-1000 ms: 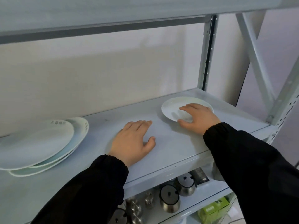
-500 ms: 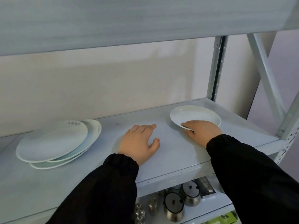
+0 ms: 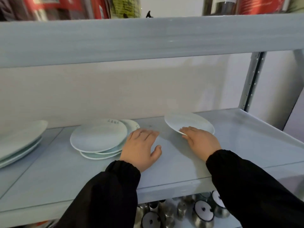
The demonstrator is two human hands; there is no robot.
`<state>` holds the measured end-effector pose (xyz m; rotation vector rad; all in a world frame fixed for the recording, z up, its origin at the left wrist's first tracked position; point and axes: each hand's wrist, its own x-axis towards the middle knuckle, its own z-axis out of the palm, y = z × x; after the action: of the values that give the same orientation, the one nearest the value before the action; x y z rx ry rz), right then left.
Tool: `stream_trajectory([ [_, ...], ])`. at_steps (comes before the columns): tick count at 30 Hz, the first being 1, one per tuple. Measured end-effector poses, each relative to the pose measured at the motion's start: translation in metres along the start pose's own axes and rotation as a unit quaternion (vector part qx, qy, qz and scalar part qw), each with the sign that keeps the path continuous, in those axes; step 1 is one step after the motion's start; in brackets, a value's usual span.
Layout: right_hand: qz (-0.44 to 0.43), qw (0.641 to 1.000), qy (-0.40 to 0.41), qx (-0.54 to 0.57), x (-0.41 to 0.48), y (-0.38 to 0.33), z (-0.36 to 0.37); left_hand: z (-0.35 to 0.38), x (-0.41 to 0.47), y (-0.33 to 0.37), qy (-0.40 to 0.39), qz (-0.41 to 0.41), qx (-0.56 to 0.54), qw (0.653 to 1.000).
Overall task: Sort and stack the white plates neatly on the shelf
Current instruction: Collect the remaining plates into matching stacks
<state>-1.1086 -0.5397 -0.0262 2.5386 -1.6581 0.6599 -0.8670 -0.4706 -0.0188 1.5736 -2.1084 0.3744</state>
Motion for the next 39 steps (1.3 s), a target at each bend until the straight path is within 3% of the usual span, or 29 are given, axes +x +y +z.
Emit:
stream_trajectory([
  [6,-0.093,0.983,0.148,0.056,0.006,-0.065,0.019,-0.027,-0.034,-0.069,0.085,-0.03,0.013,0.996],
  [10,-0.134,0.973,0.185,0.039,0.012,-0.116,0.026,-0.045,-0.058,-0.117,0.108,-0.071,0.014,0.992],
  [22,-0.203,0.968,0.132,-0.057,0.021,-0.19,0.058,-0.079,-0.107,-0.212,0.093,-0.226,-0.021,0.969],
  [29,-0.151,0.981,0.099,-0.068,0.016,-0.196,0.058,-0.076,-0.108,-0.207,0.085,-0.196,-0.06,0.975],
  [39,-0.14,0.984,0.093,-0.059,0.014,-0.195,0.059,-0.069,-0.107,-0.211,0.072,-0.182,-0.074,0.978],
])
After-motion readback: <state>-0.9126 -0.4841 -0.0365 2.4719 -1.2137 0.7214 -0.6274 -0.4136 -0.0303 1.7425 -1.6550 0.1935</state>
